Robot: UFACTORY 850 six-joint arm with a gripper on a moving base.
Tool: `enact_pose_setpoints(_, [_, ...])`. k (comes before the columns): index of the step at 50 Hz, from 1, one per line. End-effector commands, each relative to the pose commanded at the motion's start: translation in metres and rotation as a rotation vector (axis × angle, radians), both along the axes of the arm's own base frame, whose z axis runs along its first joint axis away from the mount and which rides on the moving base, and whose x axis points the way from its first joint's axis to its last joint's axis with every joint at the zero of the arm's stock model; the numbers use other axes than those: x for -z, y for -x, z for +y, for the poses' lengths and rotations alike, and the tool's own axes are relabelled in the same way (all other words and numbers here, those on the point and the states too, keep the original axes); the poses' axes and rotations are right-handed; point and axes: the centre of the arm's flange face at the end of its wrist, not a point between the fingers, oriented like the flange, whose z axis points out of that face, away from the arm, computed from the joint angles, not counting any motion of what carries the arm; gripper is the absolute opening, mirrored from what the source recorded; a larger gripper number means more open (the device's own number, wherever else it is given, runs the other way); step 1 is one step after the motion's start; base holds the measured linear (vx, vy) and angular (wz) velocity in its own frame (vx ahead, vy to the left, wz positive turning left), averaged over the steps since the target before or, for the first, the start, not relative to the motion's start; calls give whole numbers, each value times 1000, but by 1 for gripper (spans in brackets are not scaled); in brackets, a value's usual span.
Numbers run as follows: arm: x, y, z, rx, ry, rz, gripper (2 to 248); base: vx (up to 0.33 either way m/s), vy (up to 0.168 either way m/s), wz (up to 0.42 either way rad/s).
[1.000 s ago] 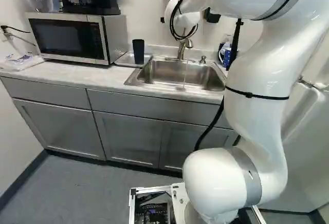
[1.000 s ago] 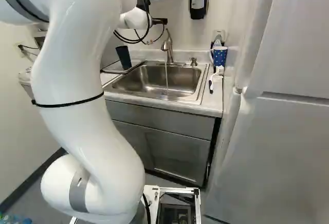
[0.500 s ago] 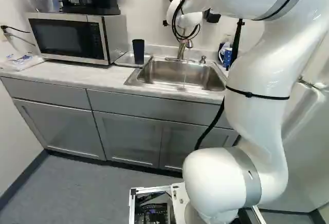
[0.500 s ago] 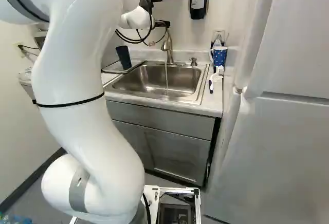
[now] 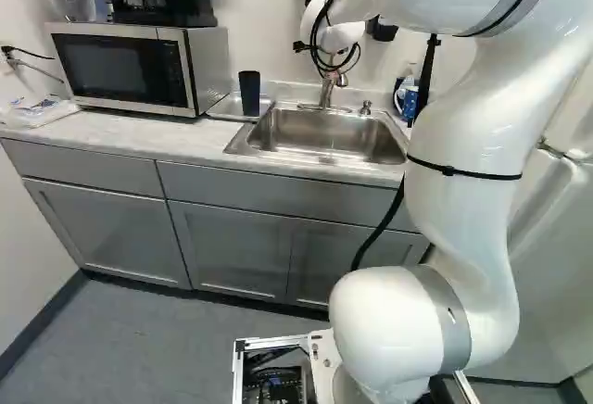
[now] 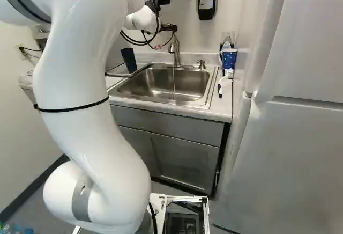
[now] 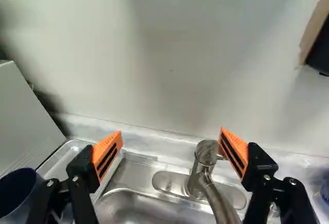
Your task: Rinse the cup and place it in the tray
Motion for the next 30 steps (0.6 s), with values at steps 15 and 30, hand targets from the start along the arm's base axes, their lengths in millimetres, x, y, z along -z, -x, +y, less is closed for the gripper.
enact_pose_setpoints(15, [0, 0, 0, 0, 0, 2, 247, 0, 0, 0])
enact_pose_setpoints(30, [0, 0, 0, 0, 0, 2, 247, 0, 0, 0])
